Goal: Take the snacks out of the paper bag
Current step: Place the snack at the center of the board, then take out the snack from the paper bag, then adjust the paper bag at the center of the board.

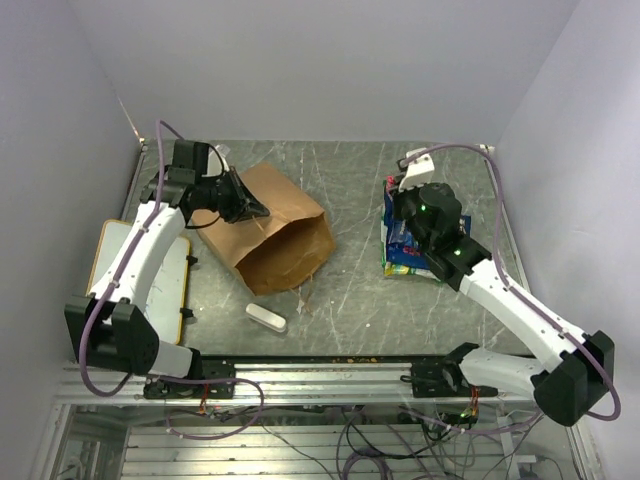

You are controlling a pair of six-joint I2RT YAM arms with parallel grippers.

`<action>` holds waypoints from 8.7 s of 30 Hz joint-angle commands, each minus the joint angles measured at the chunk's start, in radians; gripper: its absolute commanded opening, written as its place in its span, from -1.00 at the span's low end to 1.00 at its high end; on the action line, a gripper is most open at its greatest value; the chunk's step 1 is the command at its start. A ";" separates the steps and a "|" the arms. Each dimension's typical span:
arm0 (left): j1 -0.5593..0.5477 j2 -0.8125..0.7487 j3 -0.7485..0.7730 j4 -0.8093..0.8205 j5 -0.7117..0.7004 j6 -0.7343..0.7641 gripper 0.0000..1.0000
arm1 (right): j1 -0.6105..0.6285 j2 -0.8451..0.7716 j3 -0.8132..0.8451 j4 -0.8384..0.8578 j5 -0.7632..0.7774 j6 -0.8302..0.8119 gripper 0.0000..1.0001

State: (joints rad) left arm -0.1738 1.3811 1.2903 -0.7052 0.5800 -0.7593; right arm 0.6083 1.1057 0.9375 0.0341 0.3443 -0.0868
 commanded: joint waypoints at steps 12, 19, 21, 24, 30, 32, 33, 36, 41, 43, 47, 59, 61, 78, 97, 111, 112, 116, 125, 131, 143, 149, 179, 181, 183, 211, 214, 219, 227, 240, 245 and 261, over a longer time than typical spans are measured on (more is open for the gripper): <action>-0.004 0.038 0.096 -0.031 0.061 0.101 -0.86 | -0.277 0.322 0.098 -0.248 0.163 0.211 -1.00; -0.006 -0.023 0.032 0.001 0.065 0.046 -0.86 | -0.283 0.387 0.069 -0.186 0.184 0.196 -1.00; -0.006 -0.040 0.008 0.017 0.071 0.021 -0.86 | -0.282 0.404 0.070 -0.179 0.183 0.227 -1.00; -0.006 -0.078 -0.029 0.047 0.070 -0.023 -0.86 | -0.282 0.420 0.069 -0.189 0.147 0.267 -0.95; -0.006 -0.137 -0.071 0.034 0.029 -0.058 -0.86 | -0.281 0.353 0.019 -0.180 0.103 0.233 -0.27; -0.006 -0.147 -0.085 0.054 0.028 -0.081 -0.86 | -0.281 0.320 0.034 -0.203 0.069 0.220 -0.03; -0.006 -0.149 -0.087 0.060 0.030 -0.084 -0.86 | -0.282 0.302 0.042 -0.215 0.042 0.218 0.05; -0.006 -0.144 -0.069 0.045 0.015 -0.080 -0.86 | -0.281 0.248 0.052 -0.224 -0.127 0.205 0.25; -0.006 -0.134 -0.035 0.003 -0.013 -0.042 -0.86 | -0.243 0.163 -0.059 -0.086 -0.433 0.246 0.33; -0.006 -0.131 -0.026 -0.016 -0.016 -0.033 -0.86 | -0.194 0.141 -0.101 -0.021 -0.485 0.272 0.33; -0.006 -0.138 -0.022 -0.022 -0.021 -0.037 -0.86 | -0.028 0.100 -0.170 0.100 -0.524 0.241 0.34; -0.006 -0.131 0.015 -0.052 -0.008 -0.013 -0.86 | 0.307 0.221 -0.284 0.469 -0.774 -0.327 0.33; -0.006 -0.126 0.031 -0.072 -0.011 0.004 -0.86 | 0.331 0.292 -0.226 0.438 -0.757 -0.383 0.33; -0.006 -0.065 0.105 -0.076 0.046 0.067 -0.86 | 0.364 0.595 -0.073 0.525 -0.689 -0.496 0.32; -0.010 -0.012 0.167 -0.078 0.162 0.142 -0.86 | 0.360 0.776 -0.051 0.754 -0.657 -0.614 0.34; -0.138 0.001 0.166 0.011 0.111 0.048 -0.86 | 0.331 0.693 -0.161 0.782 -0.613 -0.602 0.33; -0.143 -0.013 0.153 0.017 0.101 0.037 -0.86 | 0.331 0.688 -0.171 0.789 -0.620 -0.600 0.33; -0.145 -0.073 0.112 0.012 0.058 0.021 -0.86 | 0.329 0.668 -0.203 0.825 -0.667 -0.596 0.34; -0.145 -0.137 0.063 -0.063 -0.026 0.002 -0.86 | 0.330 0.811 -0.144 0.981 -0.783 -0.643 0.34; -0.145 -0.132 0.095 -0.079 -0.014 0.005 -0.86 | 0.332 0.925 -0.031 1.024 -0.701 -0.638 0.33; -0.145 -0.098 0.167 -0.169 -0.008 0.056 -0.86 | 0.329 1.128 0.205 0.943 -0.625 -0.718 0.30; -0.145 -0.090 0.178 -0.181 0.002 0.069 -0.86 | 0.327 1.221 0.321 0.885 -0.612 -0.729 0.28; -0.145 -0.054 0.212 -0.249 -0.006 0.130 -0.86 | 0.331 1.460 0.761 0.661 -0.612 -0.876 -0.20; -0.145 -0.054 0.216 -0.254 -0.009 0.132 -0.86 | 0.321 1.466 0.777 0.686 -0.576 -0.832 -0.45; -0.144 -0.051 0.224 -0.263 -0.016 0.137 -0.86 | 0.306 1.457 0.779 0.695 -0.557 -0.794 -0.64; -0.141 -0.068 0.149 0.030 -0.005 -0.002 -0.86 | 0.246 0.629 -0.180 0.761 -0.572 -0.553 -1.00; -0.141 -0.027 0.200 0.028 -0.012 0.027 -0.86 | 0.245 0.494 -0.259 0.673 -0.587 -0.501 -1.00; -0.142 0.029 0.233 0.080 0.019 0.017 -0.86 | 0.243 0.290 -0.245 0.393 -0.450 -0.420 -1.00; -0.158 0.118 0.313 0.183 0.037 -0.044 -0.86 | 0.239 -0.139 -0.319 0.219 -0.250 -0.523 -1.00; -0.181 0.273 0.627 0.376 0.083 -0.274 -0.86 | -0.039 -0.129 -0.104 0.136 0.266 -0.099 -1.00; -0.092 0.153 0.430 0.314 0.036 -0.239 -0.86 | -0.141 -0.086 -0.072 0.059 0.247 0.022 -1.00; -0.023 -0.037 0.110 0.292 0.043 -0.213 -0.73 | -0.335 0.030 0.003 -0.180 -0.011 0.315 -1.00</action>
State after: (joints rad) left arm -0.1944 1.3590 1.3327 -0.4088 0.6182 -1.0023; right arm 0.3096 1.1099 0.9165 -0.0784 0.4435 0.1356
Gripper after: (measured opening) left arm 0.098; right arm 0.009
